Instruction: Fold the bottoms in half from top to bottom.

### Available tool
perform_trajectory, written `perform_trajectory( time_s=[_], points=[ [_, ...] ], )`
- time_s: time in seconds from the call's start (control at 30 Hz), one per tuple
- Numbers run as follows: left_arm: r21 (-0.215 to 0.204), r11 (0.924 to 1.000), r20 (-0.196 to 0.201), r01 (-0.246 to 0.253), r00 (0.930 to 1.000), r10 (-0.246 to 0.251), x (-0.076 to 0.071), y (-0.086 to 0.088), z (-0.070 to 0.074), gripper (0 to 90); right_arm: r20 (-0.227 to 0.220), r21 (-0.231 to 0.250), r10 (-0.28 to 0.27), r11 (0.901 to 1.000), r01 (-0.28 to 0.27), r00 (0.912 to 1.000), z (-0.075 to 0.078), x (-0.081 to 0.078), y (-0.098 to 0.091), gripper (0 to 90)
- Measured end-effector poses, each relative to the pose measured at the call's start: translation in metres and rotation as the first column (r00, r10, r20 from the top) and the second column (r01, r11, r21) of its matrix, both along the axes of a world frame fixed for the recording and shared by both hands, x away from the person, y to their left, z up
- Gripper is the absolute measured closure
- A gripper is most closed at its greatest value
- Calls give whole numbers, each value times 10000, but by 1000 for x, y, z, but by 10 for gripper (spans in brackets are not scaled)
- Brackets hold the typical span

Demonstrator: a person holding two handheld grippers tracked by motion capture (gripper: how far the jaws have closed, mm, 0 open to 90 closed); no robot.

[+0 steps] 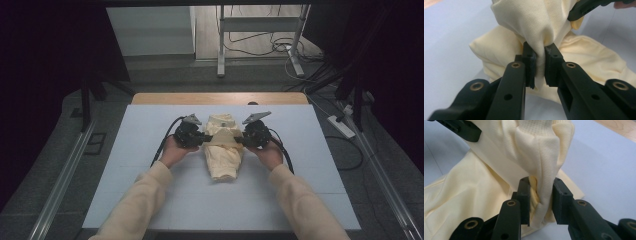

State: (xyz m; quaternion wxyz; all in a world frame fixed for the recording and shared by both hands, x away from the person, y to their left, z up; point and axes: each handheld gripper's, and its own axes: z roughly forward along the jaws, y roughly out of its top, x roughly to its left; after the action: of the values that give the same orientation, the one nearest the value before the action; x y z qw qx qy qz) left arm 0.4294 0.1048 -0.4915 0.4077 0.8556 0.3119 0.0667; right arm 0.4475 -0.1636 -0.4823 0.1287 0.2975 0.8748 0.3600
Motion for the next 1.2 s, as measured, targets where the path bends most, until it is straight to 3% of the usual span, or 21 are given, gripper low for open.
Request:
perform_trajectory(
  time_s=[0.37,0.9,1.07,1.2],
  points=[
    [-67,9999,-150,143,9998,-144,-6,1,-10,765,30,79,83,9999,-83,10000,-7,-9,-2,686],
    [-44,9995,-178,310,9994,-311,-11,1,-11,706,324,-129,119,9999,-115,9994,-6,-21,-1,640],
    [-48,9993,-191,361,9992,-362,-13,0,-10,649,342,-133,24,9999,-19,9994,-7,-24,-2,588],
    [-37,9997,-241,248,9994,-249,-16,-1,-6,503,448,-211,-99,9997,109,9989,-4,-29,-3,472]
  ],
)
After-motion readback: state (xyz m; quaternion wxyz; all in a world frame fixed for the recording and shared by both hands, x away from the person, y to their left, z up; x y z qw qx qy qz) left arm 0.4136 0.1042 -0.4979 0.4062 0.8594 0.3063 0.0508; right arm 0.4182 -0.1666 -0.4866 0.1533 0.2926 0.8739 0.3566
